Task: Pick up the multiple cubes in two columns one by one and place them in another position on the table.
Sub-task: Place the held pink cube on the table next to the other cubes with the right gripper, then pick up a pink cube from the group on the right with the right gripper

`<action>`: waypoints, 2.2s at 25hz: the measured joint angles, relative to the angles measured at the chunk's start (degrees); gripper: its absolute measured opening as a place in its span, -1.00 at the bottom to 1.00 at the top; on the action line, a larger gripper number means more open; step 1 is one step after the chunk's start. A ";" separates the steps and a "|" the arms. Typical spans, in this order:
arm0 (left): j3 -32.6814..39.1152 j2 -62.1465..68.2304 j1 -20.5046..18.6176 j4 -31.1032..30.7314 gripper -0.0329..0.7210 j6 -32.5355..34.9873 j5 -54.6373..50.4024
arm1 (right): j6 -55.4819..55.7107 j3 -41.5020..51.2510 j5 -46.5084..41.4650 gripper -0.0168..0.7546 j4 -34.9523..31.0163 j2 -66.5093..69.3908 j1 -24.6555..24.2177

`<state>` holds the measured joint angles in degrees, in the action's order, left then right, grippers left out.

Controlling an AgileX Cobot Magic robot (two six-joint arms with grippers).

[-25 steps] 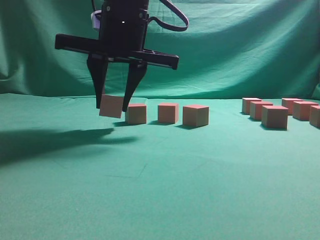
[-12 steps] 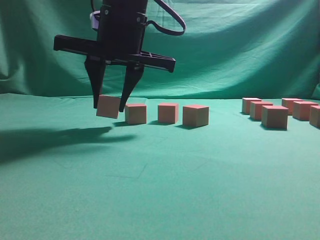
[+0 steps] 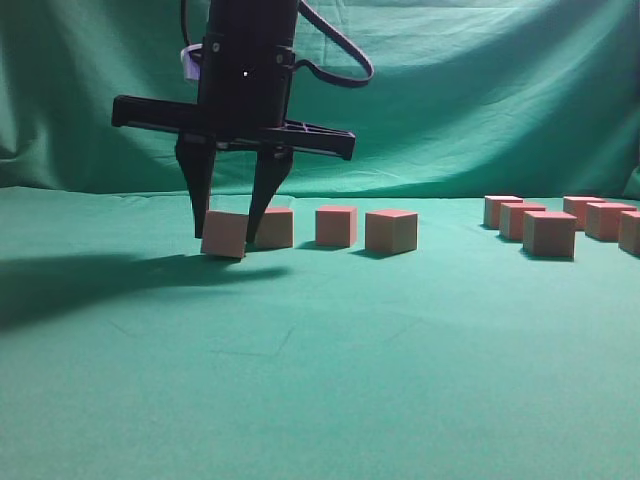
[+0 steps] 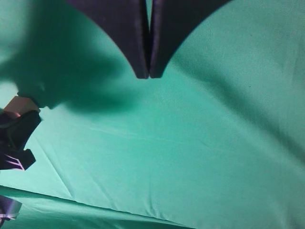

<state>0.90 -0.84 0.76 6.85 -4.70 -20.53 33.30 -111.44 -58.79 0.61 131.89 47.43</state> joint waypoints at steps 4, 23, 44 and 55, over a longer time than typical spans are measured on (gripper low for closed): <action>0.00 0.00 0.00 0.00 -0.91 0.00 0.00 | -0.85 -0.22 0.00 -0.24 0.12 0.13 0.00; 0.00 0.00 0.00 0.00 -0.91 0.00 0.00 | -6.20 -11.54 -11.32 0.62 -0.33 0.34 0.00; 0.00 0.00 0.00 0.00 -0.91 0.00 0.00 | -20.51 2.38 -13.08 0.57 3.40 -31.89 -12.42; 0.00 0.00 0.00 0.00 -0.91 0.00 0.00 | -20.62 33.40 -9.67 0.57 5.16 -41.42 -28.45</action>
<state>0.90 -0.84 0.76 6.85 -4.70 -20.53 12.67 -78.04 -68.46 5.77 90.47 18.98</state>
